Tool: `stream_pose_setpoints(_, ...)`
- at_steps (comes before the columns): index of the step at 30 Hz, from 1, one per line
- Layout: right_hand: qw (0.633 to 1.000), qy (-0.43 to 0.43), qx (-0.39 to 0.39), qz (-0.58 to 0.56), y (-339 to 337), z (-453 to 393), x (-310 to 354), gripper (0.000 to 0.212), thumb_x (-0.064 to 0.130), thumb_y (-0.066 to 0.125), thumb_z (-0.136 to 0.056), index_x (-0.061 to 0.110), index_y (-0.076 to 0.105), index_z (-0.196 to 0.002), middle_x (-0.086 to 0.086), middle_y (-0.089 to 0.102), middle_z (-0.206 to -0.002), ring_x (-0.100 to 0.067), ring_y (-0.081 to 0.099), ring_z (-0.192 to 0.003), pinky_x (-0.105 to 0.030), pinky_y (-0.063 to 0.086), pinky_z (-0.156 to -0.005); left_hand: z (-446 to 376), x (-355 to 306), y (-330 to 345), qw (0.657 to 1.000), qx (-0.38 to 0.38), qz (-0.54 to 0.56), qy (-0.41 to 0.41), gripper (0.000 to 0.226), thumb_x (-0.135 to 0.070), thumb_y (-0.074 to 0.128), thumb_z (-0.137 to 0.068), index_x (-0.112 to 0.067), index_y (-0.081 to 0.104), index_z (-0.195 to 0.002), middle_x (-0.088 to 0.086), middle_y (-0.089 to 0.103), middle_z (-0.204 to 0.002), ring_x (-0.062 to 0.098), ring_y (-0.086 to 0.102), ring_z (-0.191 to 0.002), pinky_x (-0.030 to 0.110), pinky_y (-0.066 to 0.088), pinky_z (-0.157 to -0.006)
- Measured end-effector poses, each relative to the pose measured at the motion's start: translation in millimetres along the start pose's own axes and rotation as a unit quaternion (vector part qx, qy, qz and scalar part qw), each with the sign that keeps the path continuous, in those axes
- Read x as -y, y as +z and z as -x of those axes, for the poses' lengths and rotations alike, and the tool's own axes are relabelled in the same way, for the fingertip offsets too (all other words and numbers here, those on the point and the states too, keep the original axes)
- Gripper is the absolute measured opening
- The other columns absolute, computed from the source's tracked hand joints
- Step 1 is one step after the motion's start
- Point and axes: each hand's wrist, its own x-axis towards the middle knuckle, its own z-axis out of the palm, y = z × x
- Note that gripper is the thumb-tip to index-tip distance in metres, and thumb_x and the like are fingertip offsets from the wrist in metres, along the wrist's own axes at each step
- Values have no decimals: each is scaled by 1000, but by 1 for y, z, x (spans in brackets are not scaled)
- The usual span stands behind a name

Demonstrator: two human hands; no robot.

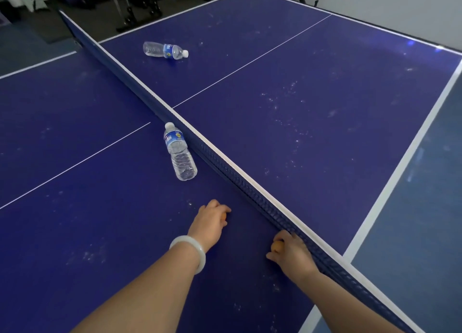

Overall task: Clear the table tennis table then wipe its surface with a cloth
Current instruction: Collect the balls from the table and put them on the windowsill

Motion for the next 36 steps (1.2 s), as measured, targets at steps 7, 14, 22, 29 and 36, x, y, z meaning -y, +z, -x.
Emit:
stream_pose_setpoints(7,999,19,-28,-20,6,37,-2,27,22,73,-84,17,50,-98,-5,55,-104,-16,52,-85,-24,46,-75,51,-3,-4,998,11,53,-14,36,-32,66,-91,-25,55,-125,-11,41,-111,11,52,-96,24,44,-82)
stream_pose_setpoints(14,993,70,-87,-46,8,103,-37,34,26,73,-85,17,51,-108,2,46,-101,-14,48,-86,-21,36,-63,90,-40,19,995,75,59,37,27,-39,67,-88,-27,56,-110,-8,43,-106,11,53,-90,29,50,-81)
stream_pose_setpoints(22,962,168,-166,-134,16,199,-122,27,20,73,-80,21,53,-98,-7,54,-106,-22,55,-86,-27,48,-60,149,-127,75,973,174,30,152,25,-38,70,-85,-25,56,-100,-7,51,-100,11,52,-92,28,47,-82)
stream_pose_setpoints(29,916,204,-259,-229,32,308,-197,24,18,77,-77,14,57,-90,1,57,-84,-18,53,-78,-19,40,-53,220,-192,121,956,201,-12,212,26,-41,72,-82,-26,56,-97,-7,49,-100,13,54,-89,31,49,-80)
stream_pose_setpoints(36,848,271,-349,-292,69,491,-290,30,28,81,-74,22,53,-83,-5,61,-97,-13,55,-73,-15,36,-53,366,-291,202,920,237,-55,308,29,-42,71,-83,-24,54,-96,-6,46,-99,16,50,-92,29,40,-78)
